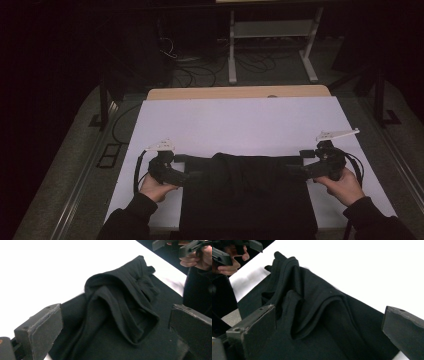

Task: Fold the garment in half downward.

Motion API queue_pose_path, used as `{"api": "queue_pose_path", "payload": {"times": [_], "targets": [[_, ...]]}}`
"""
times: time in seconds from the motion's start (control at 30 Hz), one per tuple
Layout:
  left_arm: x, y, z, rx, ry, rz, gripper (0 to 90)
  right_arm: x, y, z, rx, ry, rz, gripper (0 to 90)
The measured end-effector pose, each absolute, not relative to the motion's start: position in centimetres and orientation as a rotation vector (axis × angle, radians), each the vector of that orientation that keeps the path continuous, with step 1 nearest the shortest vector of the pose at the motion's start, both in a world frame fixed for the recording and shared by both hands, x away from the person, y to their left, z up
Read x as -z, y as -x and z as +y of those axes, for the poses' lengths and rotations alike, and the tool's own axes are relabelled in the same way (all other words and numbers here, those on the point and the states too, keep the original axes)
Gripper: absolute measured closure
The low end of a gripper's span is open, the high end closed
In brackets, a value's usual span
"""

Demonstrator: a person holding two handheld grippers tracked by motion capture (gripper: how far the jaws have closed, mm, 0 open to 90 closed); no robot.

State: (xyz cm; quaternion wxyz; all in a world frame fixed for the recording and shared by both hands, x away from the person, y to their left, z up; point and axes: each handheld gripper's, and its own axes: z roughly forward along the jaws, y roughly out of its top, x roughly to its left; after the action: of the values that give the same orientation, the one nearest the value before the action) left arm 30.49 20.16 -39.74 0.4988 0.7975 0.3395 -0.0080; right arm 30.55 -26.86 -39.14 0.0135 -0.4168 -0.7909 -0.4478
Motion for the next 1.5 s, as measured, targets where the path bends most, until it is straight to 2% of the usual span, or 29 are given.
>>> {"api": "queue_pose_path", "payload": {"times": [0.43, 0.53, 1.5], "targets": [[40.3, -31.7, 21.8, -0.070, -1.886, 0.884, 0.0, 39.5, -31.3, -28.3, 1.392, 1.339, -2.473, 0.0], [40.4, -32.0, 22.2, -0.082, -1.888, 0.892, 0.0, 39.6, -31.4, -28.7, 1.394, 1.347, -2.473, 2.2], [42.9, -35.0, 23.9, -0.019, -1.862, 0.974, 0.0, 42.2, -33.9, -31.7, 1.344, 1.468, -2.419, 5.2]]}}
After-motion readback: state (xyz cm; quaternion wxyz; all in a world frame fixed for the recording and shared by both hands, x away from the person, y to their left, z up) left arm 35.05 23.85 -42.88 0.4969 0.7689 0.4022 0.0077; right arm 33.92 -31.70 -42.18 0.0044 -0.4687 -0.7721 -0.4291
